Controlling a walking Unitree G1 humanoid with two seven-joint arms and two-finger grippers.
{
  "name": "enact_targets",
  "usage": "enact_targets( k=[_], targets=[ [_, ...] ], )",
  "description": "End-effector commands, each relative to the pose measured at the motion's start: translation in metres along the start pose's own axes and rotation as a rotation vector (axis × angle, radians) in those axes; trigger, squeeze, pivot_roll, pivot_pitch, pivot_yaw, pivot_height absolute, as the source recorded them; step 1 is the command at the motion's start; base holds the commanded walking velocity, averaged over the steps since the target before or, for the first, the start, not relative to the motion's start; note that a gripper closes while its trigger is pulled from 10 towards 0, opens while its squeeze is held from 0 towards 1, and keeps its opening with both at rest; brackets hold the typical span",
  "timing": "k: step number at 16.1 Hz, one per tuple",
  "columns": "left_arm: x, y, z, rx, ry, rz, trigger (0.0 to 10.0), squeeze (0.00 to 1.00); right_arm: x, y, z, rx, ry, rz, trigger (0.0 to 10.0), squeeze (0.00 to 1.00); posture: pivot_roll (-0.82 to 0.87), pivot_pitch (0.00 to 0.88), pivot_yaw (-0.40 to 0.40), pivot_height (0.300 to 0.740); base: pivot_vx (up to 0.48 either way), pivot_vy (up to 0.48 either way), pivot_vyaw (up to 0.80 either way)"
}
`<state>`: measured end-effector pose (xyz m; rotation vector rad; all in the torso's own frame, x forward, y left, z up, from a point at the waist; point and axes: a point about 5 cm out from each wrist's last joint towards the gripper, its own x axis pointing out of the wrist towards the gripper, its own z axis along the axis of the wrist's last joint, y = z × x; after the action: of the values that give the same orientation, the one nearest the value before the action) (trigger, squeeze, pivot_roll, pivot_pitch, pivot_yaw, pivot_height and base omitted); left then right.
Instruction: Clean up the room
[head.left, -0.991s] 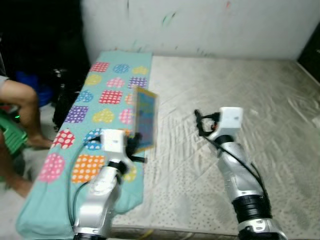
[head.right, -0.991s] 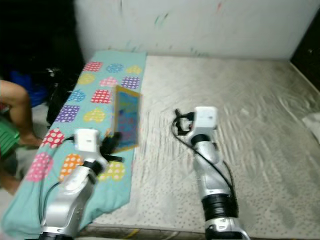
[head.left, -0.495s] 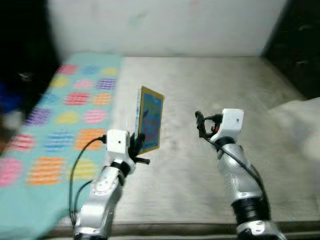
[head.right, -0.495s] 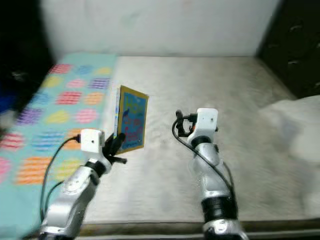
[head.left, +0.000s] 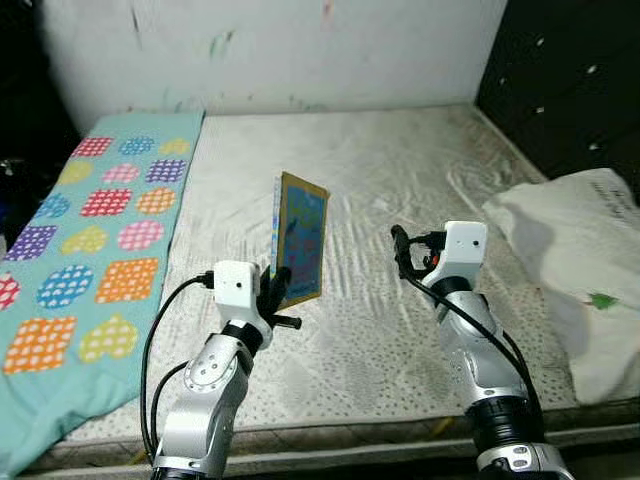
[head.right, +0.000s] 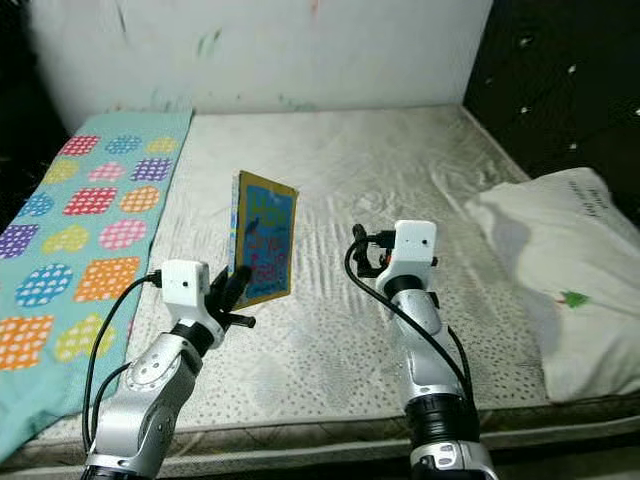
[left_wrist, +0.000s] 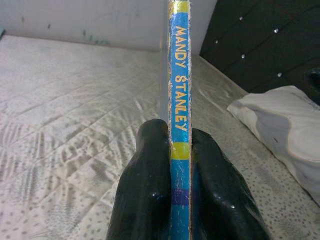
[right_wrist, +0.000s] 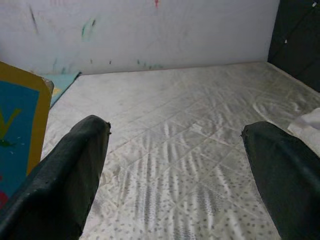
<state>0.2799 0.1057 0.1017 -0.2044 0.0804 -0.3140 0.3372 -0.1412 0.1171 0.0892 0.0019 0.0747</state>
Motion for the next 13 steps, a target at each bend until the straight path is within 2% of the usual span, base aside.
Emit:
enact_targets(
  k=[1,9,13],
  targets=[
    [0.0,0.0045,0.0124,0.016,-0.055,0.005,10.0,0.0,0.0019,0.0071,0.003,-0.002,-0.007,0.022,10.0,0.0,-0.11,0.0,0.006,0.74,0.0,0.0,0.0],
    [0.0001,0.0036,0.0163,0.01,-0.091,-0.002,10.0,0.0,0.0013,0.0076,0.0027,-0.013,-0.007,0.029,10.0,0.0,-0.11,0.0,0.005,0.74,0.0,0.0,0.0],
    [0.002,0.0042,0.0138,0.016,-0.07,0.018,10.0,0.0,0.0003,0.0106,0.0019,-0.034,-0.011,0.057,10.0,0.0,-0.11,0.0,0.007,0.74,0.0,0.0,0.0]
  ],
)
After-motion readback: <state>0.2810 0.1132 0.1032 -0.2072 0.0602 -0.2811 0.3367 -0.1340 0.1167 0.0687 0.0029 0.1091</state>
